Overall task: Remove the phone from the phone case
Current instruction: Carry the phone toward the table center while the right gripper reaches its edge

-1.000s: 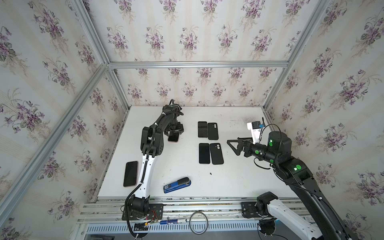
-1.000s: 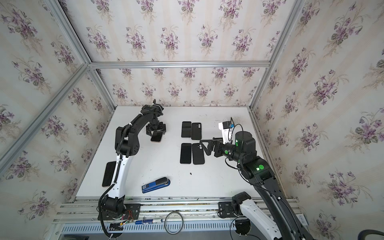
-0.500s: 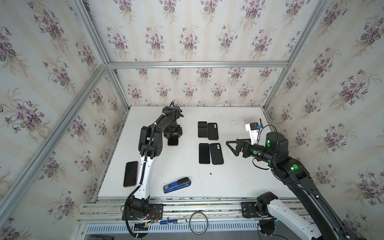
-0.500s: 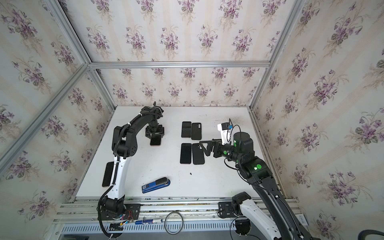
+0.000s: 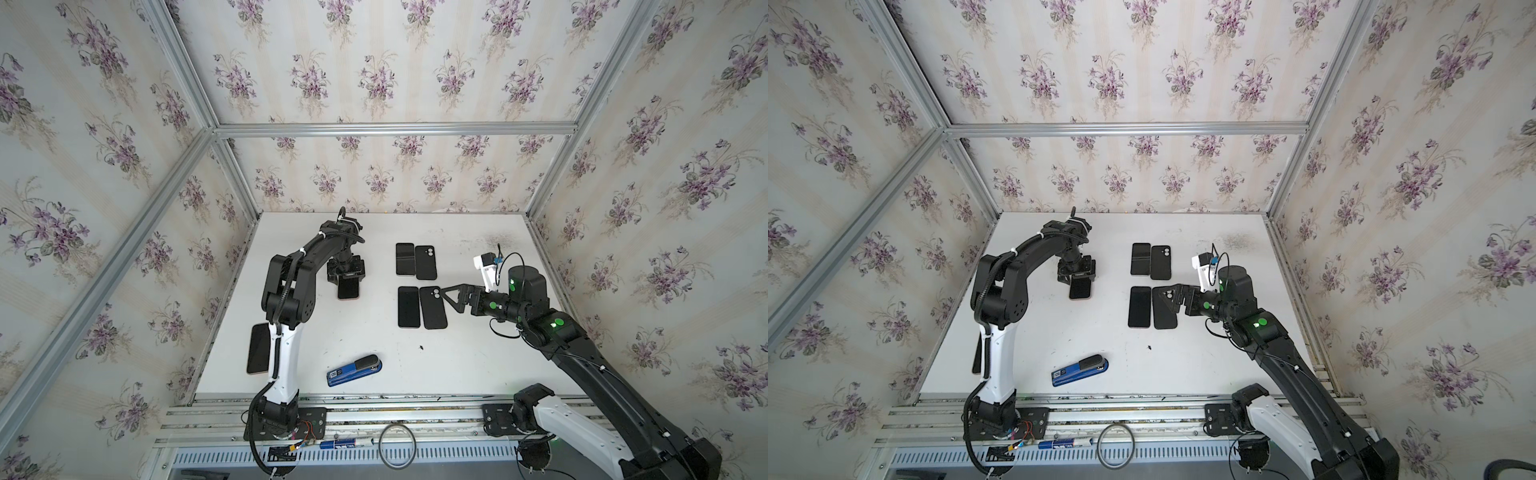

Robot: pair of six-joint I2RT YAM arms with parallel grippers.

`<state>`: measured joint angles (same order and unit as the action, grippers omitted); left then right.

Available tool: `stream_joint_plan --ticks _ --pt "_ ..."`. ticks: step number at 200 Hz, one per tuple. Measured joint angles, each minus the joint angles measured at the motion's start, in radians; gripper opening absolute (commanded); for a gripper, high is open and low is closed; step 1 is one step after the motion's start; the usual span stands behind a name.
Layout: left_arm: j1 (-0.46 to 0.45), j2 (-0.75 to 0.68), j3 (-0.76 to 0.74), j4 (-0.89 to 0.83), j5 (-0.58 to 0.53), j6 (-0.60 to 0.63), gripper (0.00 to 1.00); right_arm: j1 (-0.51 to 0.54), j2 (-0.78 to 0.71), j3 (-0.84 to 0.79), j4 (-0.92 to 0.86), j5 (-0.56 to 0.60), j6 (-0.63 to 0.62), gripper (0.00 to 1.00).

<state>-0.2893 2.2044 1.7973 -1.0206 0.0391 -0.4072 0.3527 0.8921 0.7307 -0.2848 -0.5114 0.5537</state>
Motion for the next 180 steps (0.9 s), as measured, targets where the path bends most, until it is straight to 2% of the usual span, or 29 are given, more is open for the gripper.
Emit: stream_joint_plan --ticks 65,113,180 --pt "-0.041 -0.13 -0.095 0.086 0.073 -0.025 0.7 0.126 0.175 -0.037 0.173 -0.039 0.002 0.99" --pt "-0.11 -0.235 -0.142 0.143 0.112 -0.052 0.69 0.235 0.385 0.048 0.266 -0.061 -0.021 0.99" --pt "-0.188 -0.345 -0.182 0.204 0.153 -0.093 0.69 0.259 0.593 0.142 0.373 -0.066 -0.006 0.94"
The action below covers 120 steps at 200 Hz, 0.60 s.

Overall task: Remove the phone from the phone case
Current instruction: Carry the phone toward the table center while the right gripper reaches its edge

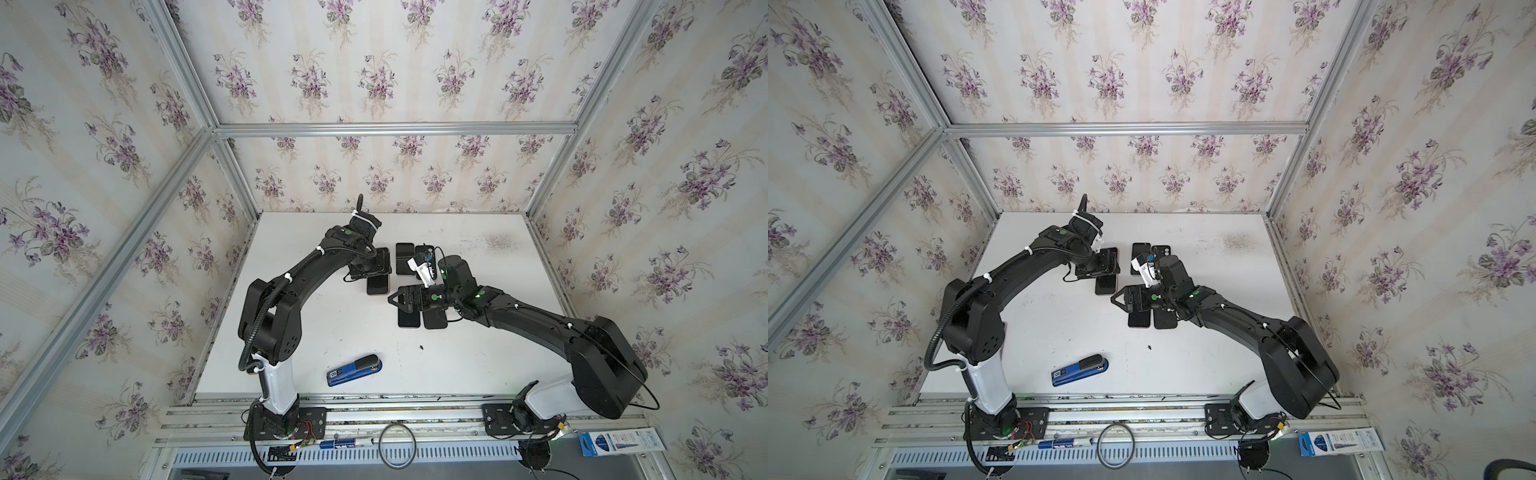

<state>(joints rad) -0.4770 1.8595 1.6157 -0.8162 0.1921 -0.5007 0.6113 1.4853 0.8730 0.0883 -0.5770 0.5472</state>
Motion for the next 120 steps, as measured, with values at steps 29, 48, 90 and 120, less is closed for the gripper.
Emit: stream_joint_plan --ticks 29,48,90,120 --pt "-0.029 -0.031 -0.019 0.023 0.009 -0.014 0.69 0.0 0.059 0.024 0.033 0.004 0.026 0.91" --pt "-0.043 -0.053 -0.035 0.027 0.015 -0.025 0.69 -0.001 0.092 0.048 0.058 0.007 0.04 0.87" --pt "-0.06 -0.098 -0.066 0.065 0.019 -0.043 0.69 -0.001 0.14 0.073 0.089 0.011 0.065 0.75" --pt "-0.072 -0.128 -0.091 0.087 0.02 -0.055 0.69 -0.001 0.158 0.082 0.1 0.011 0.081 0.65"
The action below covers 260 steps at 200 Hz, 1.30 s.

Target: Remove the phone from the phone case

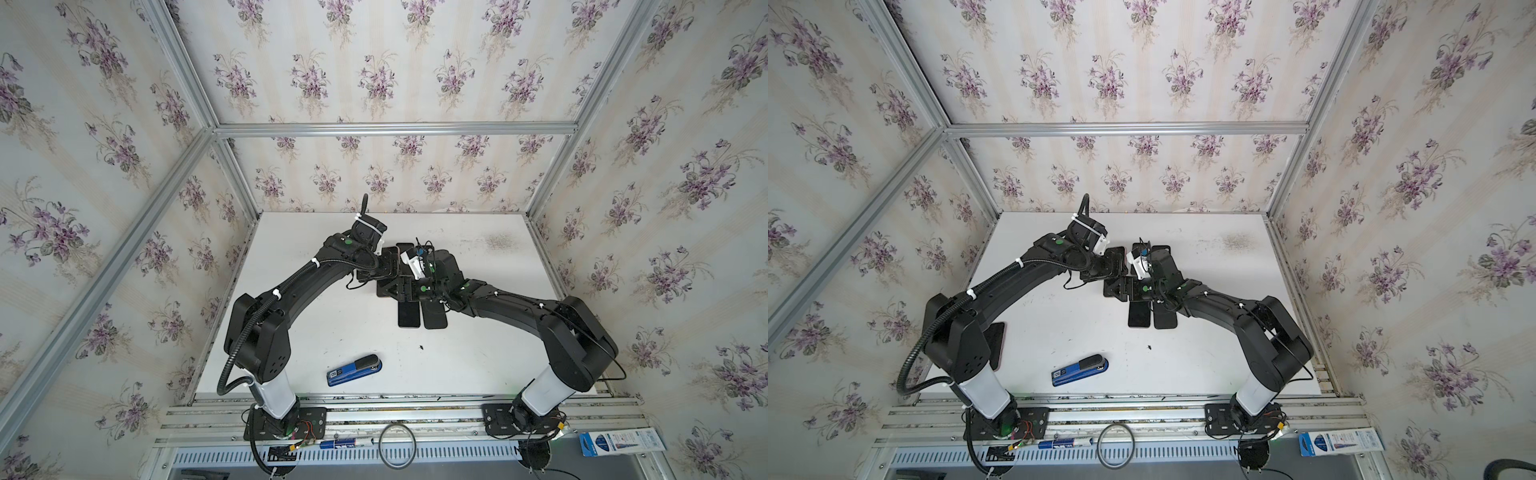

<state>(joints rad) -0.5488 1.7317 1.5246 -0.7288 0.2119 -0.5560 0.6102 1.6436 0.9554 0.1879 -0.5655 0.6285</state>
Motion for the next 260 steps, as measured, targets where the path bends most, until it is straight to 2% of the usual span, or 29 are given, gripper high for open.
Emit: stream_joint_plan --ticks 36,87,99,117,127,161,187,222,260 --pt "-0.006 -0.03 -0.029 0.042 -0.004 -0.016 0.69 0.001 0.007 0.021 -0.008 0.001 0.003 0.47" --pt "-0.014 -0.077 -0.073 0.079 -0.005 -0.021 0.69 0.001 -0.002 0.029 -0.009 -0.014 0.01 0.17" --pt "-0.015 -0.092 -0.086 0.099 -0.004 -0.021 0.74 0.001 -0.014 0.03 -0.005 -0.022 0.01 0.09" --pt "-0.016 -0.116 -0.103 0.126 0.003 -0.021 0.92 0.002 -0.038 0.025 -0.004 -0.021 -0.003 0.0" --pt "-0.016 -0.13 -0.109 0.139 0.021 -0.022 0.99 0.001 -0.054 0.021 -0.011 -0.019 0.005 0.0" --pt "-0.016 -0.184 -0.105 0.175 0.055 -0.027 1.0 -0.002 -0.126 0.01 -0.075 0.011 -0.024 0.0" --pt "-0.013 -0.251 -0.077 0.198 0.055 0.02 1.0 -0.021 -0.209 -0.004 -0.141 0.013 -0.073 0.0" --pt "0.0 -0.348 -0.043 0.221 0.068 0.156 1.0 -0.15 -0.331 -0.037 -0.203 -0.011 -0.149 0.0" --pt "-0.001 -0.395 -0.013 0.227 0.208 0.359 1.0 -0.256 -0.415 -0.084 -0.139 -0.136 -0.236 0.0"
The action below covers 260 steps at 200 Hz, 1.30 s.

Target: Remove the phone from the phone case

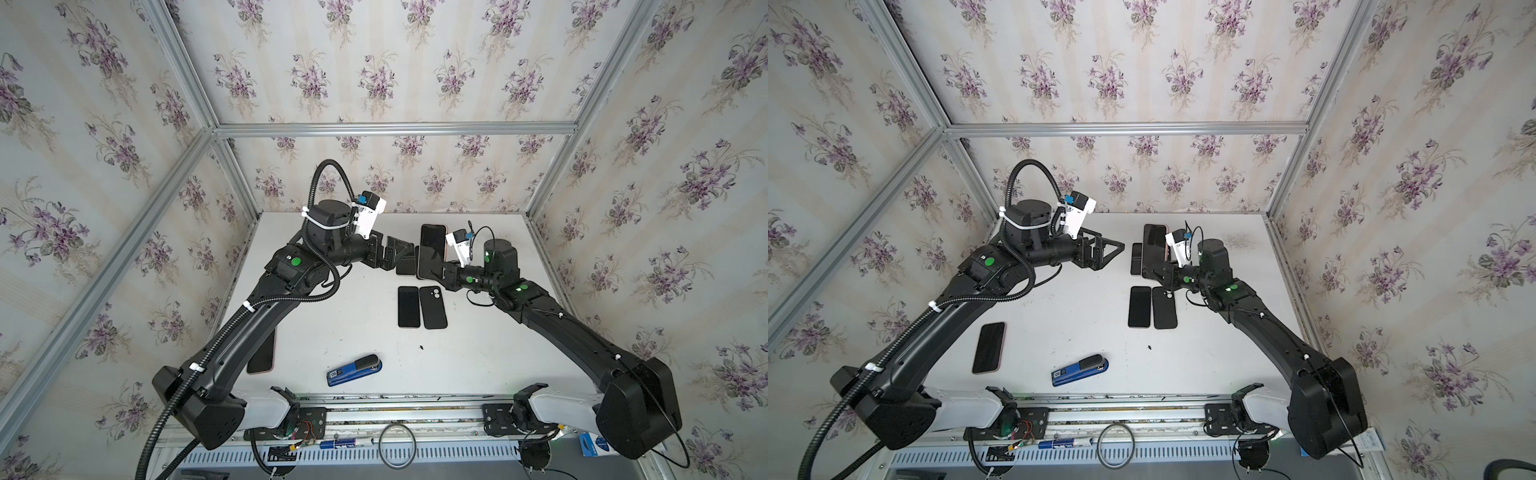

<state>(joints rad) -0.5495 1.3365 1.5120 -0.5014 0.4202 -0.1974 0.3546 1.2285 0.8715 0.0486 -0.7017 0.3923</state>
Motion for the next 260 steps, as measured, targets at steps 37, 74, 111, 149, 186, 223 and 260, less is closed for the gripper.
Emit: stream_joint_plan --ticks 37,74,111,149,186,223,260 --pt "0.0 0.002 -0.001 0.002 0.184 0.142 1.0 -0.006 -0.057 -0.118 0.279 -0.143 -0.038 0.0" --pt "-0.003 0.036 -0.001 0.002 0.343 0.227 0.99 -0.005 -0.045 -0.161 0.545 -0.25 -0.023 0.0" --pt "-0.014 0.053 0.001 0.003 0.418 0.289 0.83 0.014 -0.037 -0.206 0.665 -0.324 -0.04 0.0" --pt "-0.015 0.087 0.02 0.003 0.465 0.31 0.62 0.027 -0.035 -0.212 0.667 -0.377 -0.104 0.0" --pt "-0.021 0.111 0.034 0.002 0.5 0.324 0.46 0.04 -0.022 -0.211 0.64 -0.425 -0.15 0.0" --pt "-0.024 0.13 0.054 -0.022 0.526 0.345 0.2 0.042 -0.022 -0.211 0.602 -0.449 -0.195 0.0" --pt "-0.026 0.152 0.07 -0.053 0.525 0.382 0.04 0.042 -0.016 -0.205 0.562 -0.478 -0.214 0.0"
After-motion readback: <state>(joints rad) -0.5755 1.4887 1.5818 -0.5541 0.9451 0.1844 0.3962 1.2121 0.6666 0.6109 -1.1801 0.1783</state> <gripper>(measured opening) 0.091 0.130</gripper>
